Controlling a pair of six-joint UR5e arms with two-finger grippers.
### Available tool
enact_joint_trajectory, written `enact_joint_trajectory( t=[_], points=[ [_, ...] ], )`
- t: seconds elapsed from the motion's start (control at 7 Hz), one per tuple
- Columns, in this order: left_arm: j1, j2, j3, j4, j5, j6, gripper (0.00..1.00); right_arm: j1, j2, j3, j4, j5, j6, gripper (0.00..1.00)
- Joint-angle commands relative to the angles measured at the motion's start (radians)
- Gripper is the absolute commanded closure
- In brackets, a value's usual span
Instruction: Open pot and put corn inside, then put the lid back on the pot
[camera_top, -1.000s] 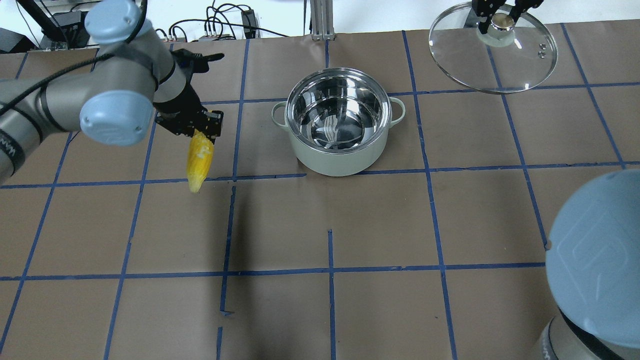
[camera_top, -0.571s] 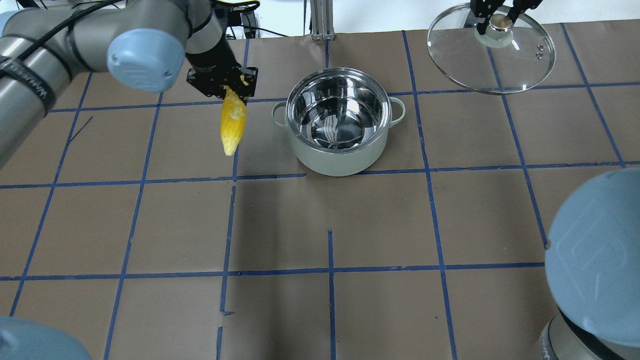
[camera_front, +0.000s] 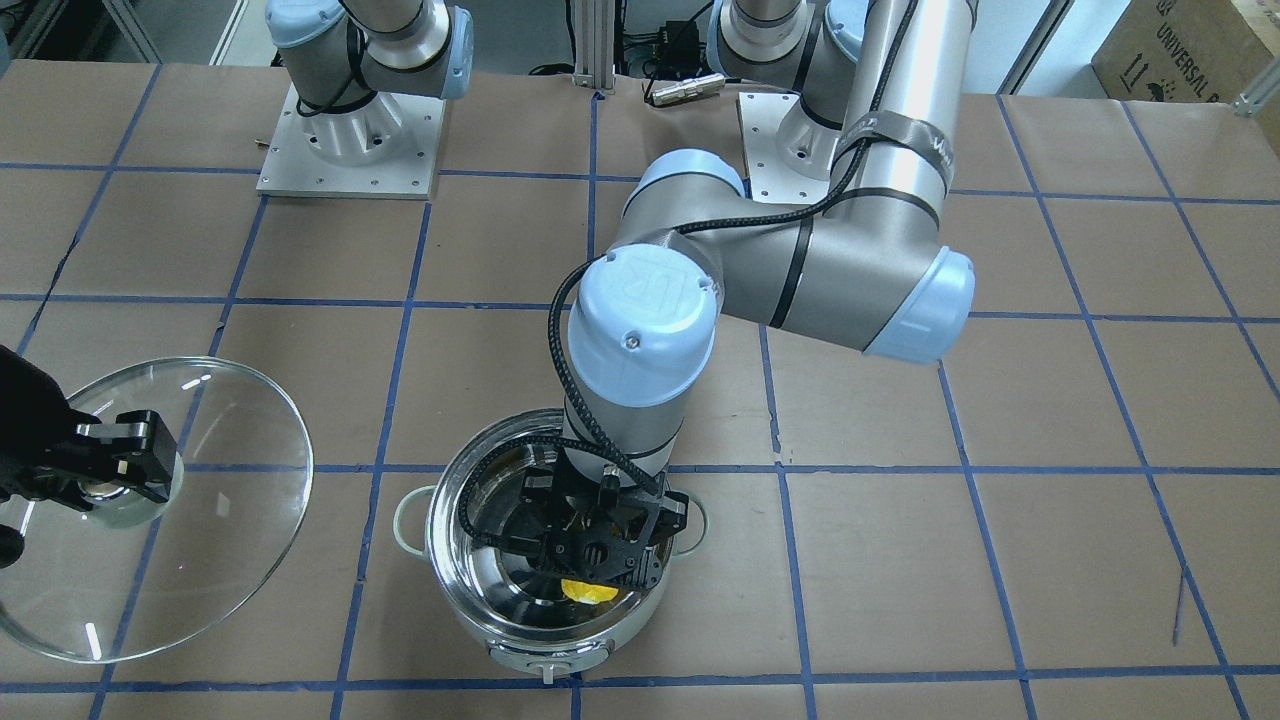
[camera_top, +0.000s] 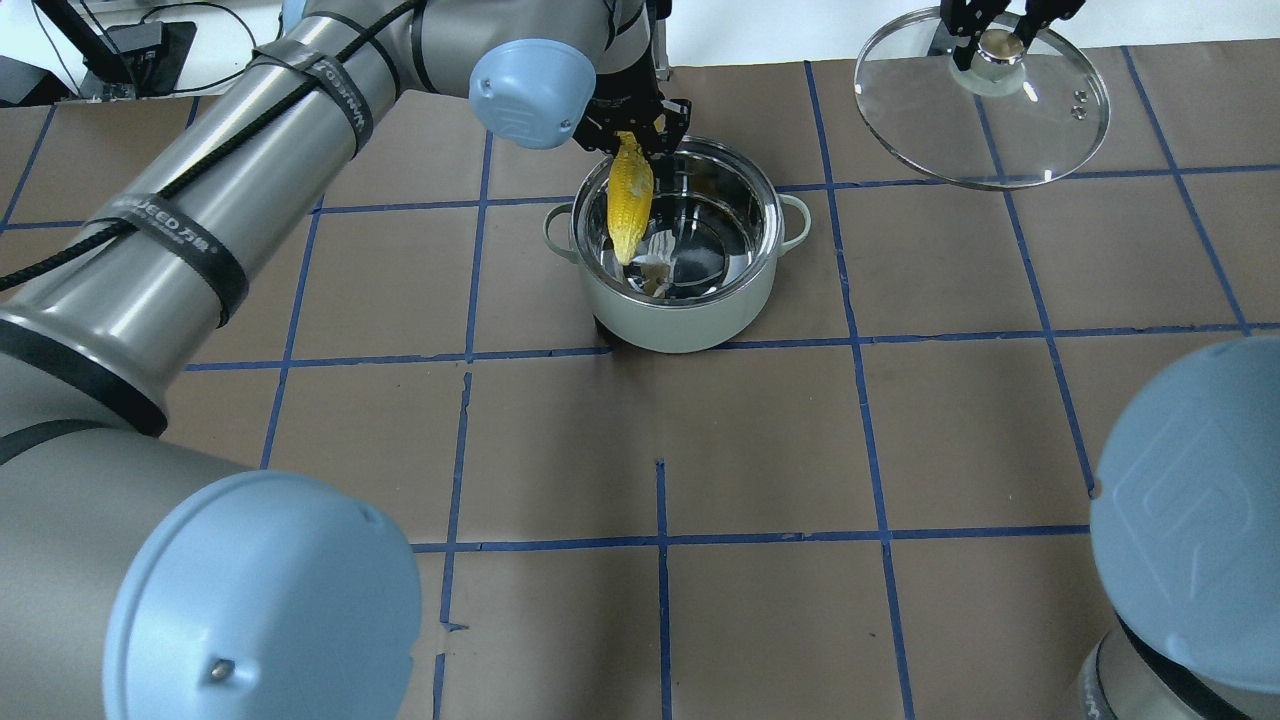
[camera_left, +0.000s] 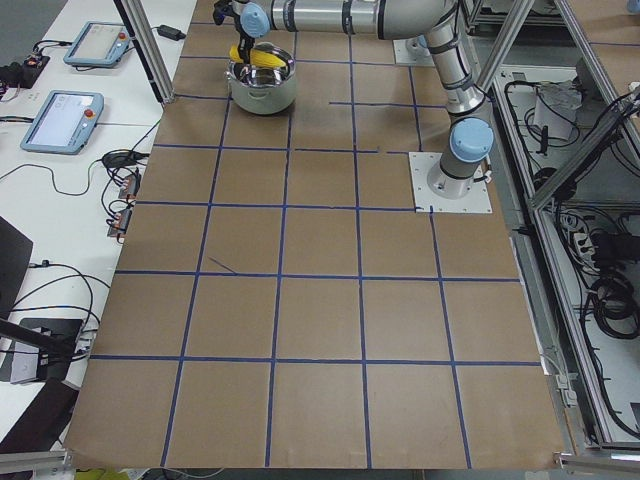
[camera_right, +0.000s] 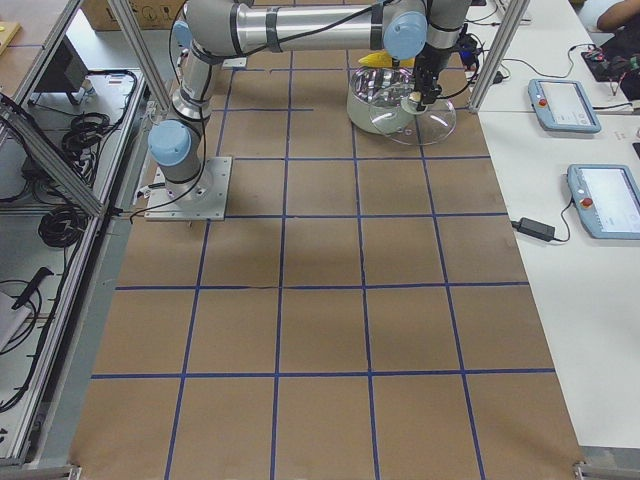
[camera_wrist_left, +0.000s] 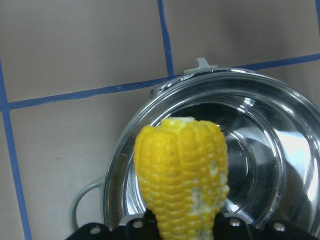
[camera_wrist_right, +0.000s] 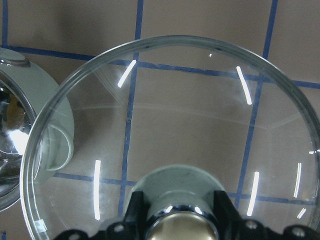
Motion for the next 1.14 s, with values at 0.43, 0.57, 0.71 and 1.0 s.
enact_joint_trajectory(
  t=[0.43, 0.57, 0.71, 1.0],
  points=[
    [-0.028, -0.034, -0.006, 0.077, 0.016, -0.005, 0.0, 0.003, -0.006, 0.0, 0.002, -0.001, 0.0, 0.96],
    [-0.023, -0.03, 0.004, 0.071, 0.014, -0.002, 0.0, 0.003, -0.003, 0.001, 0.0, -0.001, -0.005, 0.96],
    [-0.017, -0.017, -0.002, 0.064, 0.013, 0.003, 0.0, 0.004, -0.005, 0.006, 0.002, -0.001, -0.006, 0.96],
    [0.042, 0.076, -0.035, -0.033, 0.014, 0.033, 0.0, 0.073, -0.011, 0.032, -0.022, -0.005, 0.024, 0.96]
  ],
)
